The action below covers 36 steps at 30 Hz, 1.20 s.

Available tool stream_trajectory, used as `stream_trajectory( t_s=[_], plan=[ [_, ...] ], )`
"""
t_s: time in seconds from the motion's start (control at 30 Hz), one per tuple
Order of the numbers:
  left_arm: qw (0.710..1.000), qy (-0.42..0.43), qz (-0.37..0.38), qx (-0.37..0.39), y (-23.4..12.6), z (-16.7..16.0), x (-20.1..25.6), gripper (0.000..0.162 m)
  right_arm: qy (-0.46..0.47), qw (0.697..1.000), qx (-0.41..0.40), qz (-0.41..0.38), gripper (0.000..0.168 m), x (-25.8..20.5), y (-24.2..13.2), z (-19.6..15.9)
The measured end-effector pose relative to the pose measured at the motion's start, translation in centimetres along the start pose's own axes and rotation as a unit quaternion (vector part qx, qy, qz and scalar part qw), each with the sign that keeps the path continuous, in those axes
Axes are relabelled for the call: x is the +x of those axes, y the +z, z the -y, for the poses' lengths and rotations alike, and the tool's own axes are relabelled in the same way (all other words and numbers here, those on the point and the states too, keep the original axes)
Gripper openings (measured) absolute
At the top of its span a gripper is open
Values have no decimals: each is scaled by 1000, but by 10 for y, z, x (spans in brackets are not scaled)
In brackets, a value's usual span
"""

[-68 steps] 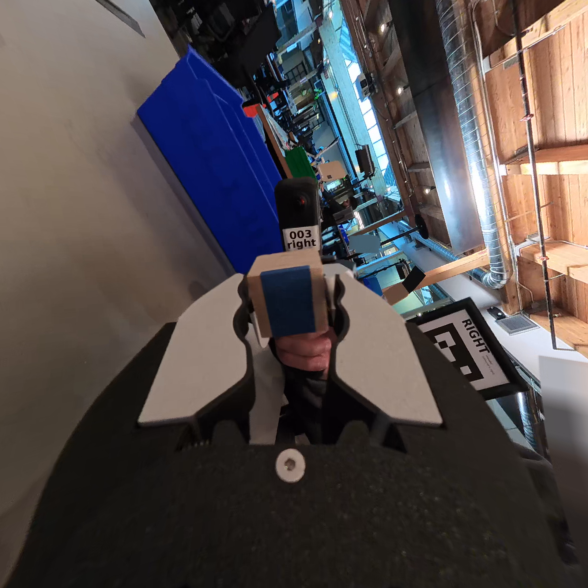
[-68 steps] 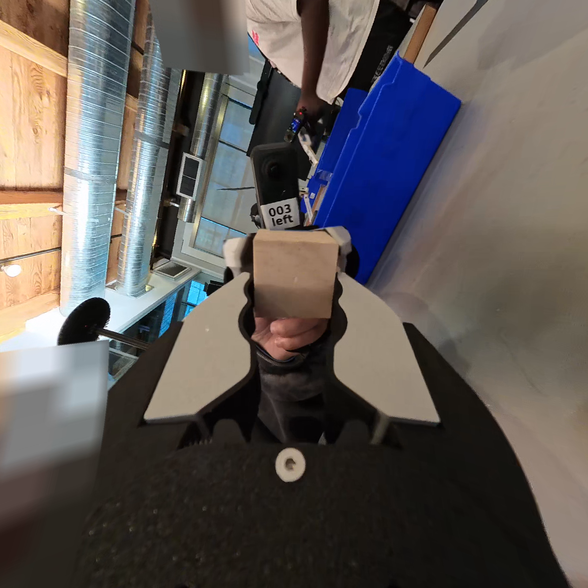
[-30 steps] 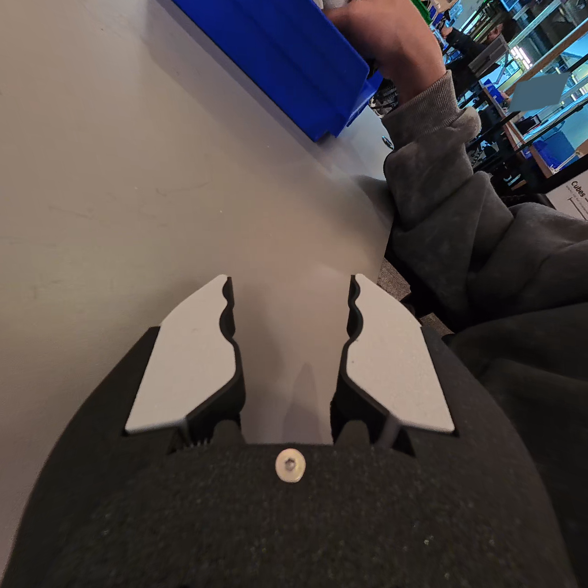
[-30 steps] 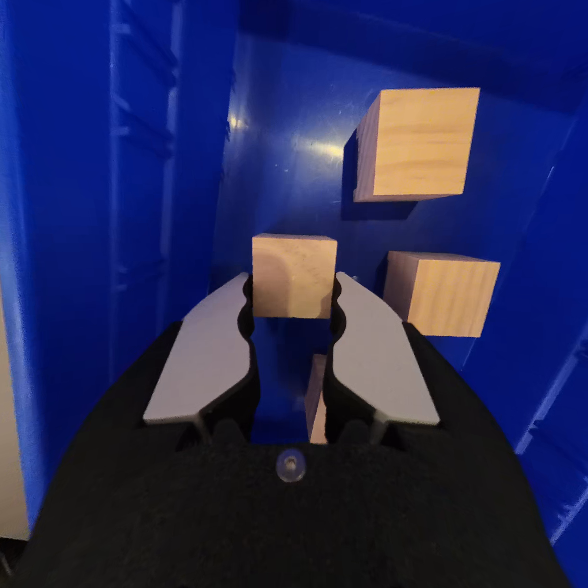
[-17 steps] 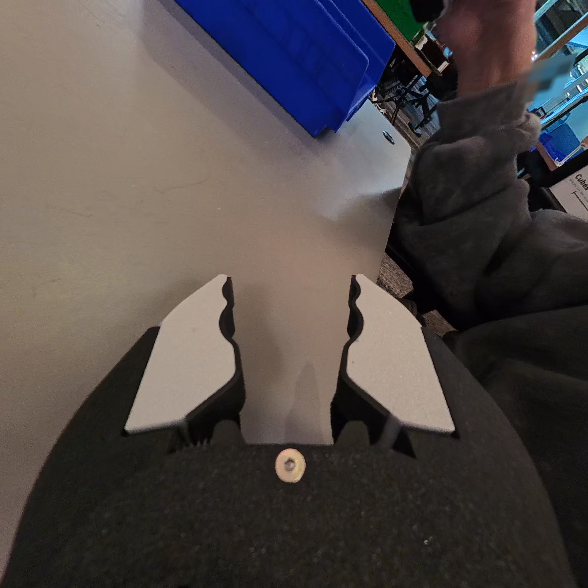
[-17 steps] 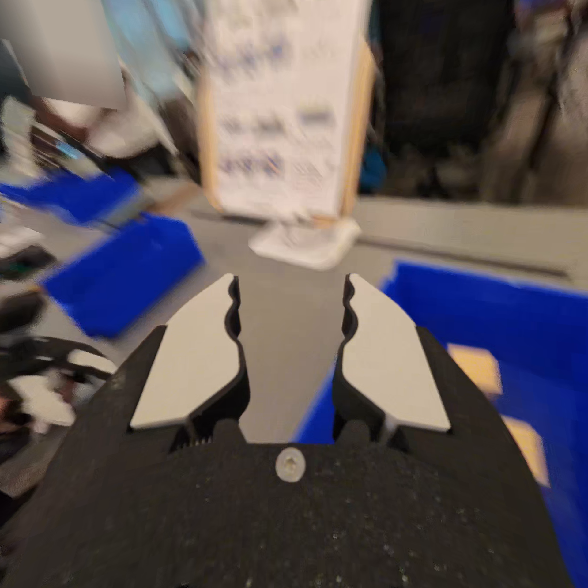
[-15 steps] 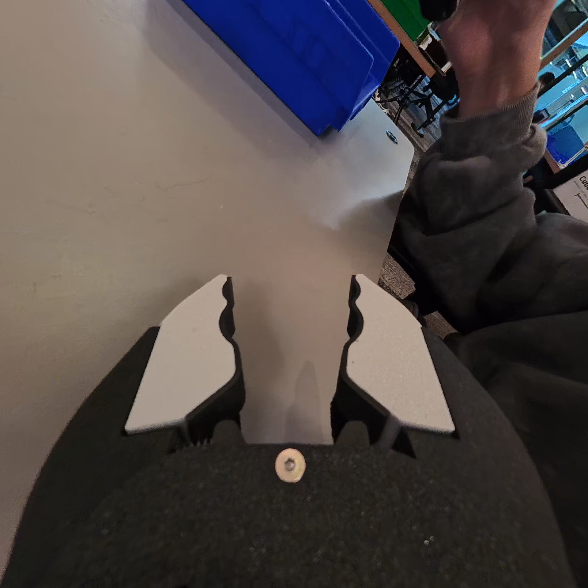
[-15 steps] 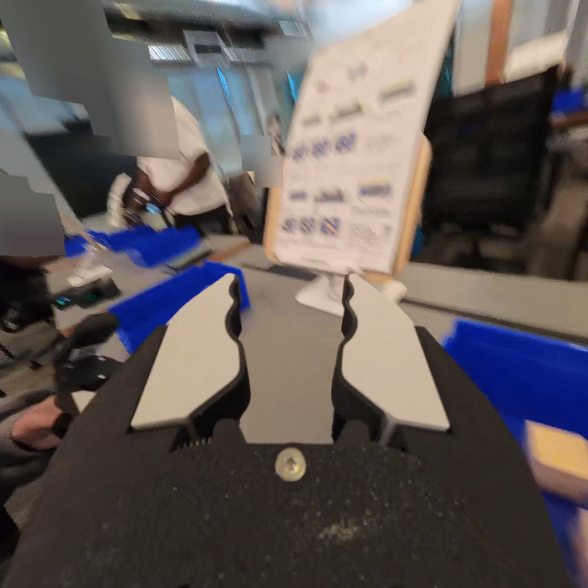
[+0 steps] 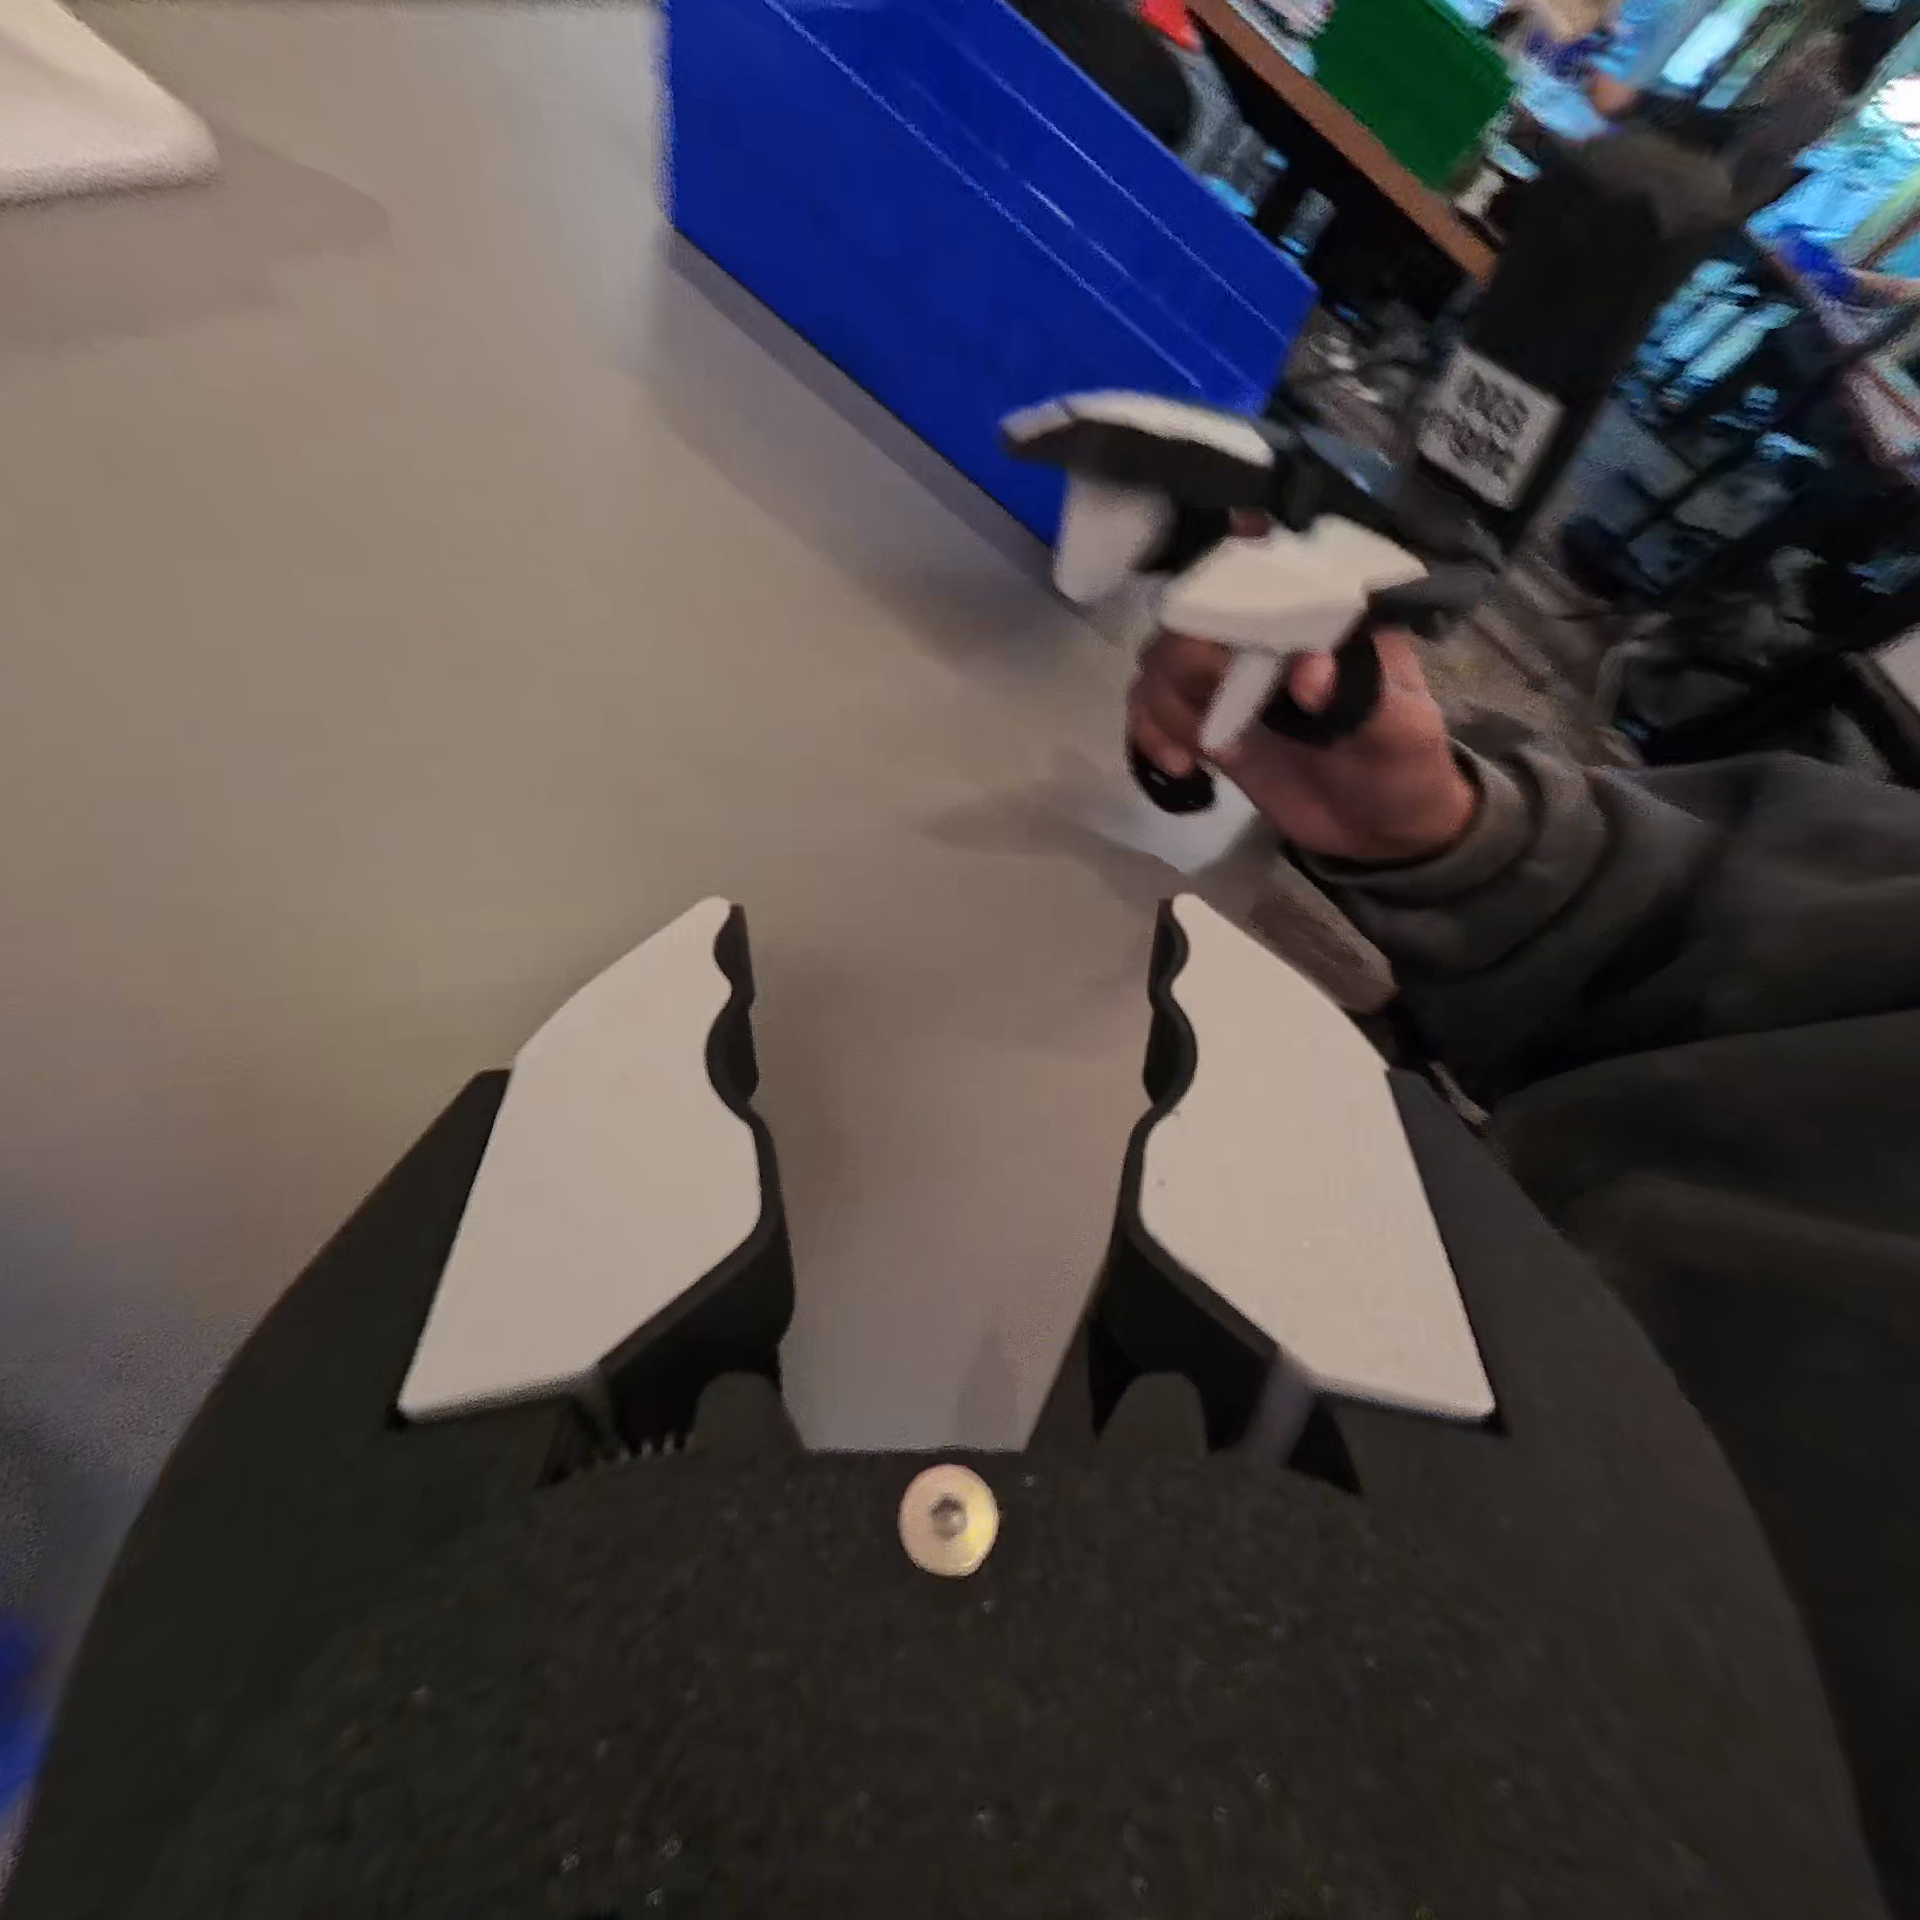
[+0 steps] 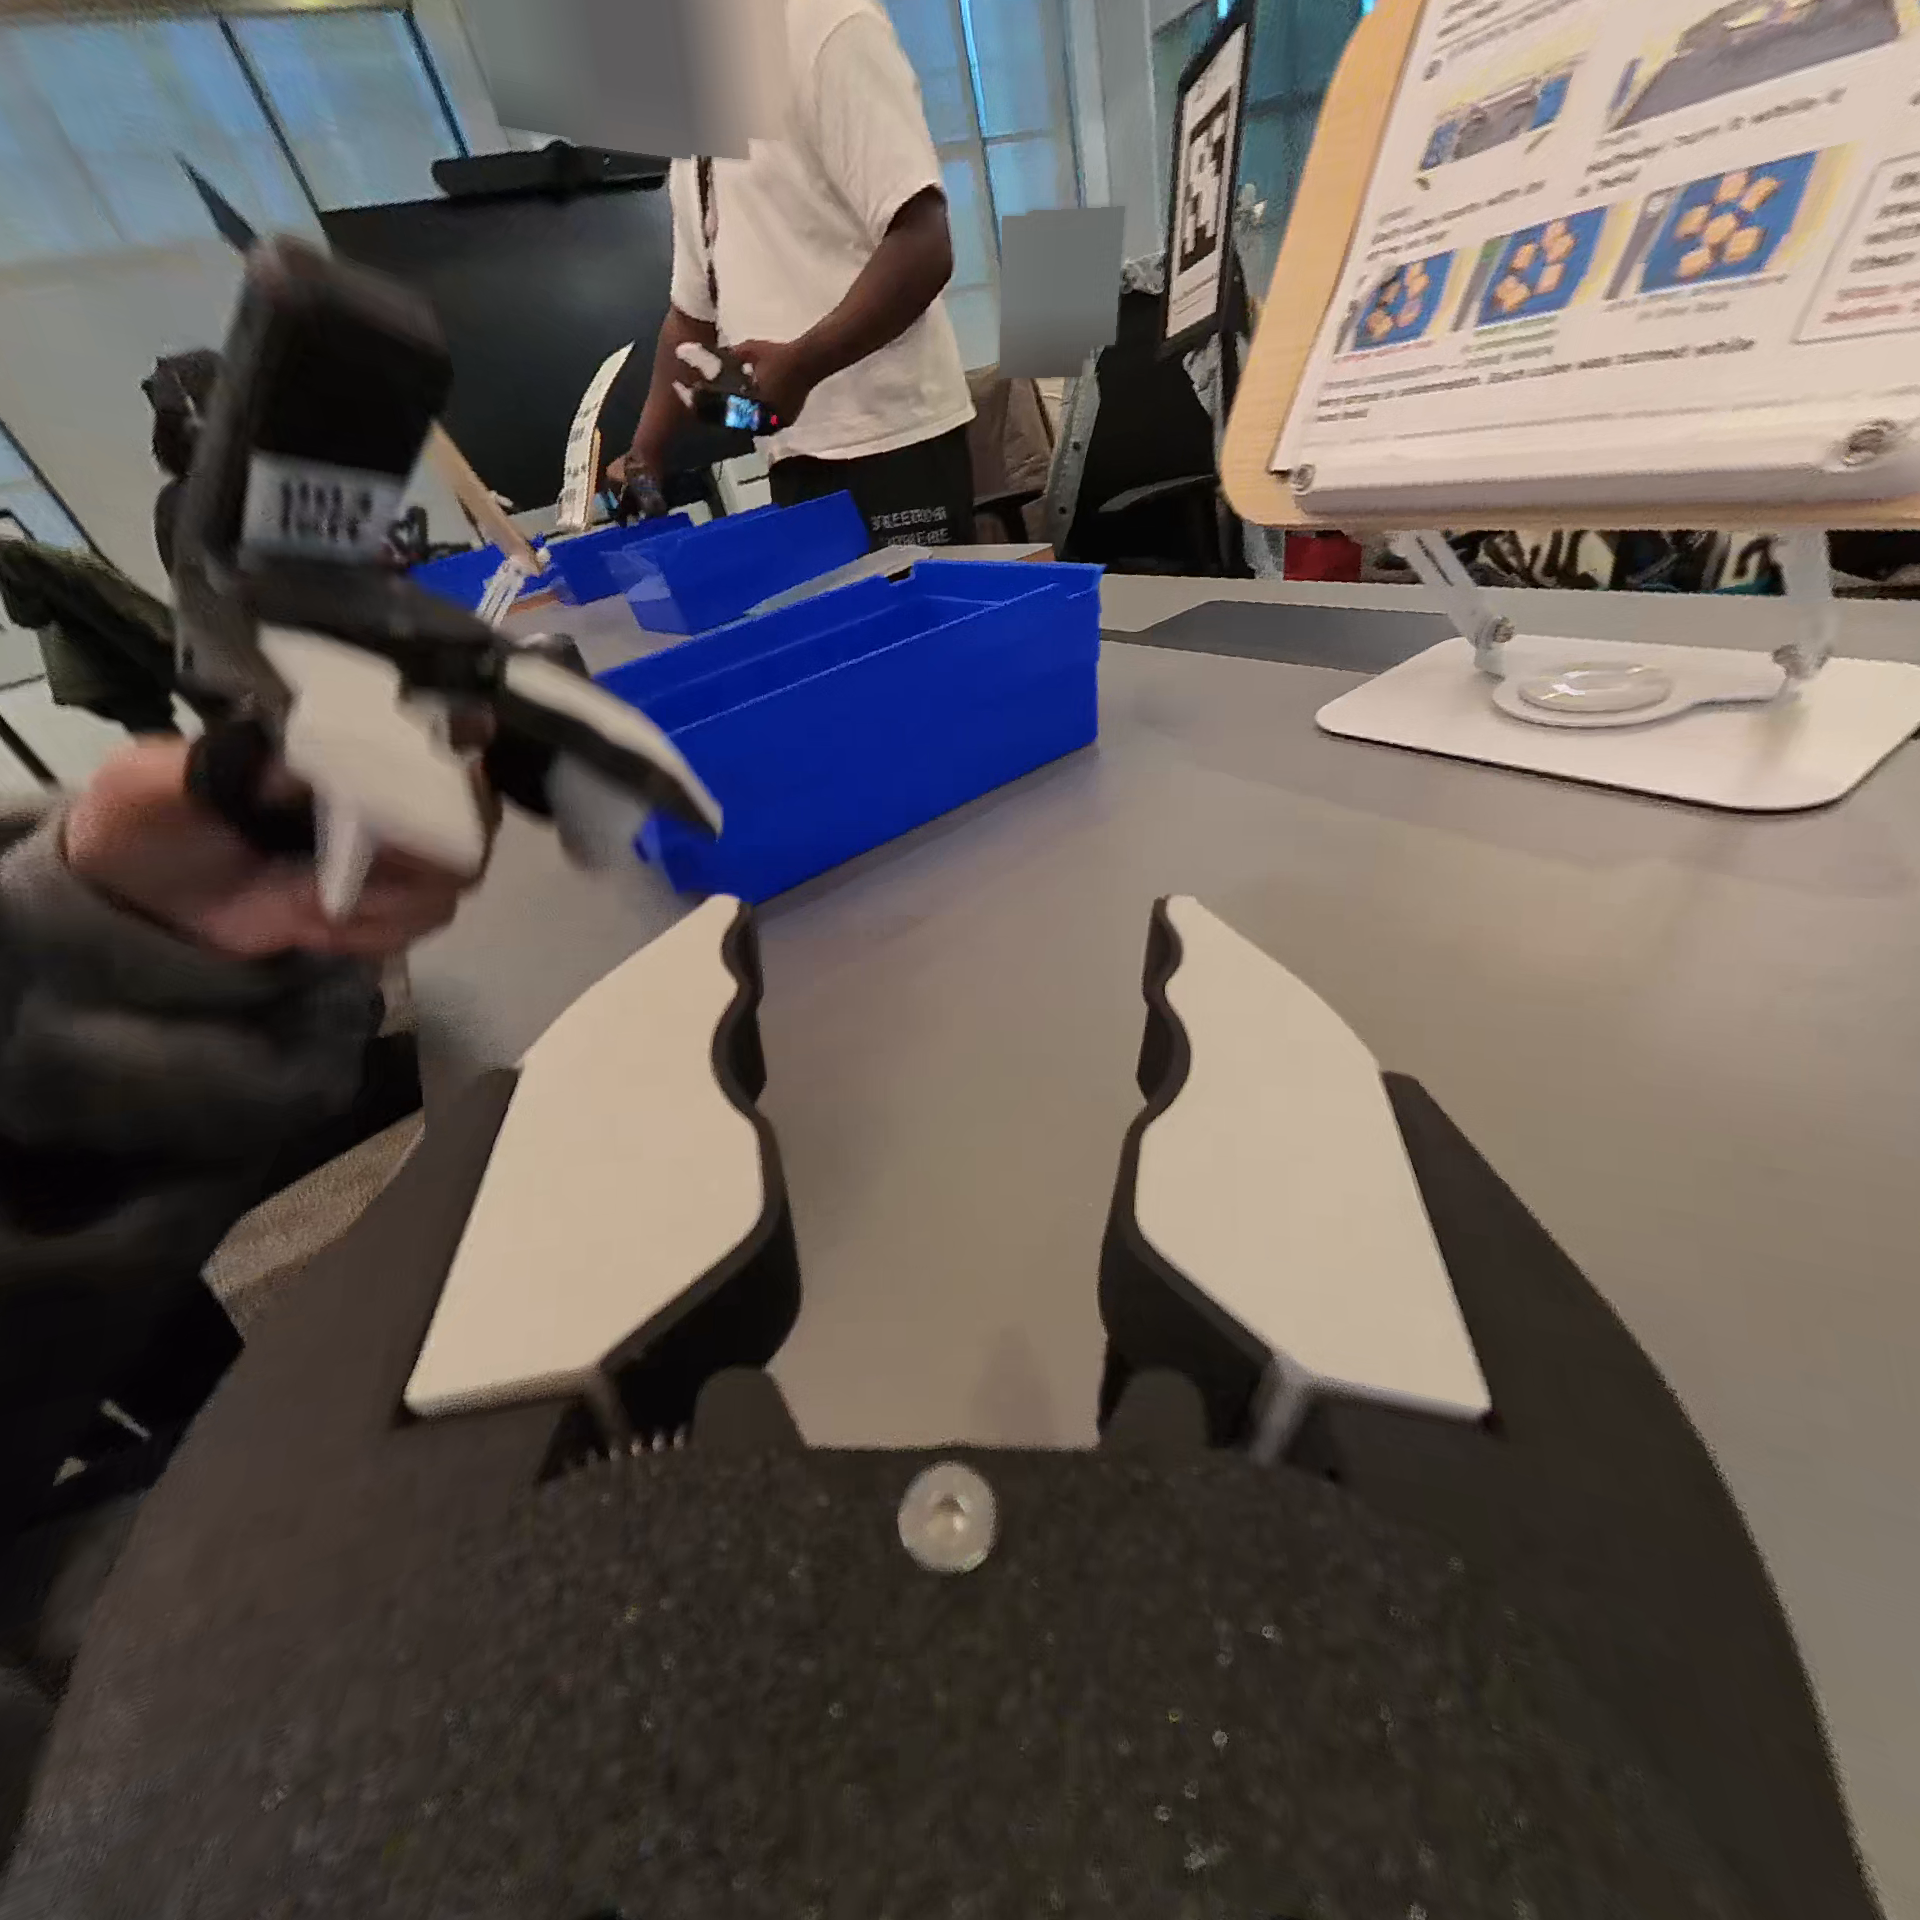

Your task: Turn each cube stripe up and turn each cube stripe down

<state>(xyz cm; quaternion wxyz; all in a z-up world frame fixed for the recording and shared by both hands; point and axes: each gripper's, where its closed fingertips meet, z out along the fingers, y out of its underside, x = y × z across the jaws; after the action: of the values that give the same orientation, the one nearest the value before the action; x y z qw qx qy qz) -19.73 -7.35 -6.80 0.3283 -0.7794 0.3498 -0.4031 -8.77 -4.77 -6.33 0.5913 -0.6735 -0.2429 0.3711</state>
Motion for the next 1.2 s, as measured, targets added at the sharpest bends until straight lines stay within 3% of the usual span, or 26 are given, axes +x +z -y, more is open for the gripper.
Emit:
stream_trajectory(
  t_s=[0.13,0.3,0.47,0.63,0.7,0.83,0.97,1.2],
  plan=[
    [990,-76,117,2,-74,37,-74,77,-29,999,-24,16,68,-14,7,-11],
    [938,-164,300,-67,-142,61,-206,71,-25,997,-53,43,66,-28,17,-29],
    [866,-235,398,-191,-148,45,-315,71,-18,996,-65,58,64,-37,17,-35],
    [817,-313,418,-243,-129,18,-381,72,-28,996,-62,49,62,-32,13,-32],
    [804,-332,431,-240,-127,13,-399,71,-18,997,-61,48,62,-28,12,-31],
    [799,-359,423,-231,-120,9,-407,43,17,997,-62,52,62,-20,12,-33],
    [790,-340,433,-272,-127,2,-395,42,38,996,-63,56,62,-17,13,-33],
    [864,-260,390,-183,-127,50,-340,42,23,997,-60,49,61,-16,11,-31]
  ],
)
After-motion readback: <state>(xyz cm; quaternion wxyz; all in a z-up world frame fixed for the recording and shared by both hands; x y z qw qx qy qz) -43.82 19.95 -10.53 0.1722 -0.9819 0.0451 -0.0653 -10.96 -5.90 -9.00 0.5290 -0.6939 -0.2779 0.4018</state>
